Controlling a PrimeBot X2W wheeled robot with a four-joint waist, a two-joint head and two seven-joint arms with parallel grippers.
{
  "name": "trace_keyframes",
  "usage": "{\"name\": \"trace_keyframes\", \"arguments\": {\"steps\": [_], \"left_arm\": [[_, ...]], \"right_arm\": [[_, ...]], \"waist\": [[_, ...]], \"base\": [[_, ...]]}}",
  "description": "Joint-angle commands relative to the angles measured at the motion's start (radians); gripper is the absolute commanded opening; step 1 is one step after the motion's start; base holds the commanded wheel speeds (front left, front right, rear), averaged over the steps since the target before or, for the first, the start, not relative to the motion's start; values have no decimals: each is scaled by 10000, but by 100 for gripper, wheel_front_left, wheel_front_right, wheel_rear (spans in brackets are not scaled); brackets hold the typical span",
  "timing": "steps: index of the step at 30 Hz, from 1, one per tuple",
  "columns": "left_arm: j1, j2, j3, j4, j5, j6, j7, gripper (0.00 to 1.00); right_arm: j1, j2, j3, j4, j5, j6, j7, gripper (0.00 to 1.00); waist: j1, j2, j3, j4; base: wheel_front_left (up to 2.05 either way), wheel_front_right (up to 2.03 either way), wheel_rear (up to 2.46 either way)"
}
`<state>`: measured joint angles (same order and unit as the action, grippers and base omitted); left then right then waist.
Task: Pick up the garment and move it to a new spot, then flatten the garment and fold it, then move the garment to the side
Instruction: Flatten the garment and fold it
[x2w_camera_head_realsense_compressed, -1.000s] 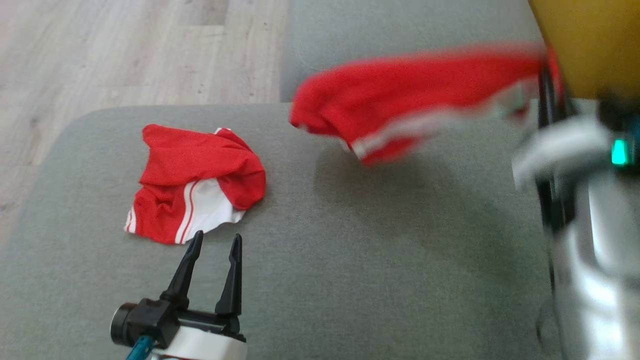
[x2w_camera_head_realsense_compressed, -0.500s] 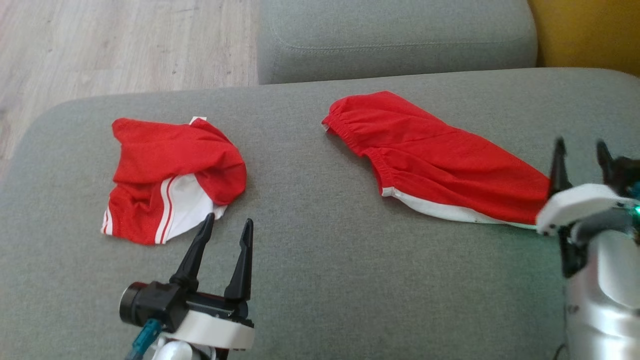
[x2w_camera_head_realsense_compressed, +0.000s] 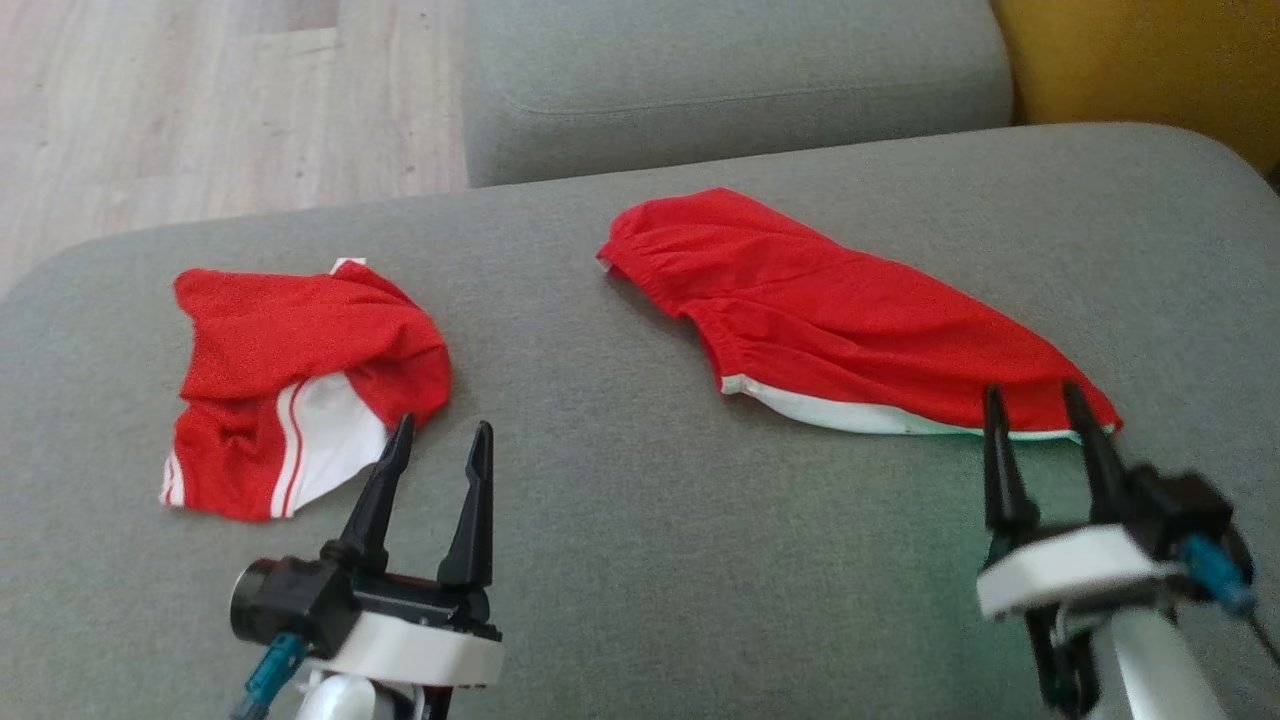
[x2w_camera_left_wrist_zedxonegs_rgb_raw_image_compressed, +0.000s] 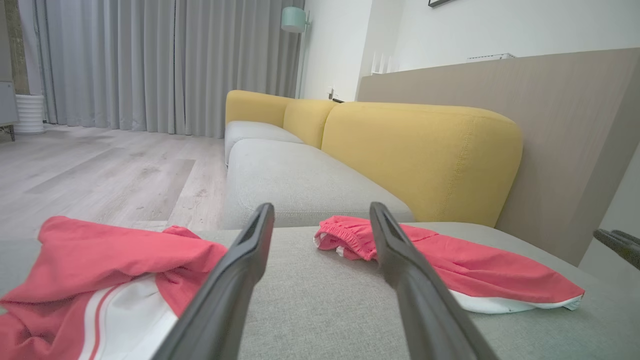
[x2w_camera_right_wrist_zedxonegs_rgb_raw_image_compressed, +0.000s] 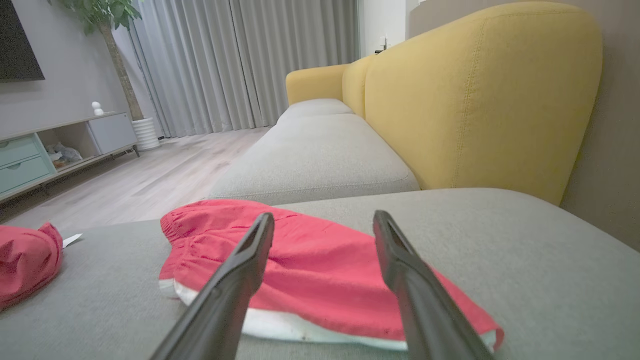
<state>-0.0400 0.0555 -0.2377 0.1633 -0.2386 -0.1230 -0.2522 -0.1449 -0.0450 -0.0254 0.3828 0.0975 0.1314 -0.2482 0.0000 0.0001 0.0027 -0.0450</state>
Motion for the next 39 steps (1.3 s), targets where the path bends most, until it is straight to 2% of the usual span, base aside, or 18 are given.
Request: {"name": "trace_keyframes", "arguments": {"steps": [1, 5, 10, 13, 19, 26, 34, 39], "left_arm": [[-566, -37, 365, -335, -101, 40, -95, 100], [-665, -45, 214, -209, -108, 41, -95, 100], [-1102, -48, 4, 119, -95, 10, -95, 100], [-1659, -44, -500, 617, 95, -22, -27, 100], [-3176, -47, -1813, 1887, 285, -61, 1070, 100], [-4599, -50, -2600, 3432, -50, -72, 1780, 100], [-5398, 46, -3444, 4359, -704, -75, 1649, 100], [-5821, 219, -3414, 4966, -810, -39, 1505, 100]], "right_arm": [[-39, -53, 379, -643, 119, -7, -129, 100], [609, -53, 557, -1206, 446, -7, -132, 100], [521, -53, 500, -1637, 395, -7, -133, 100], [406, -53, 436, -1814, 412, -7, -134, 100], [218, -53, 490, -2040, 557, -7, -134, 100], [-72, -53, 716, -2177, 720, -7, -135, 100], [-221, -53, 822, -2185, 859, -7, -135, 100], [-321, -53, 1003, -2271, 993, -7, -135, 100]], "waist": [[0, -1, 91, -153], [0, -1, 288, -386], [0, -1, 616, -706], [0, -1, 870, -881], [0, -1, 1557, -1279], [0, -1, 2229, -1852], [0, -1, 2586, -2370], [0, -1, 2791, -2694]], "base": [[0, 0, 0], [0, 0, 0], [0, 0, 0], [0, 0, 0], [0, 0, 0], [0, 0, 0], [0, 0, 0], [0, 0, 0]]}}
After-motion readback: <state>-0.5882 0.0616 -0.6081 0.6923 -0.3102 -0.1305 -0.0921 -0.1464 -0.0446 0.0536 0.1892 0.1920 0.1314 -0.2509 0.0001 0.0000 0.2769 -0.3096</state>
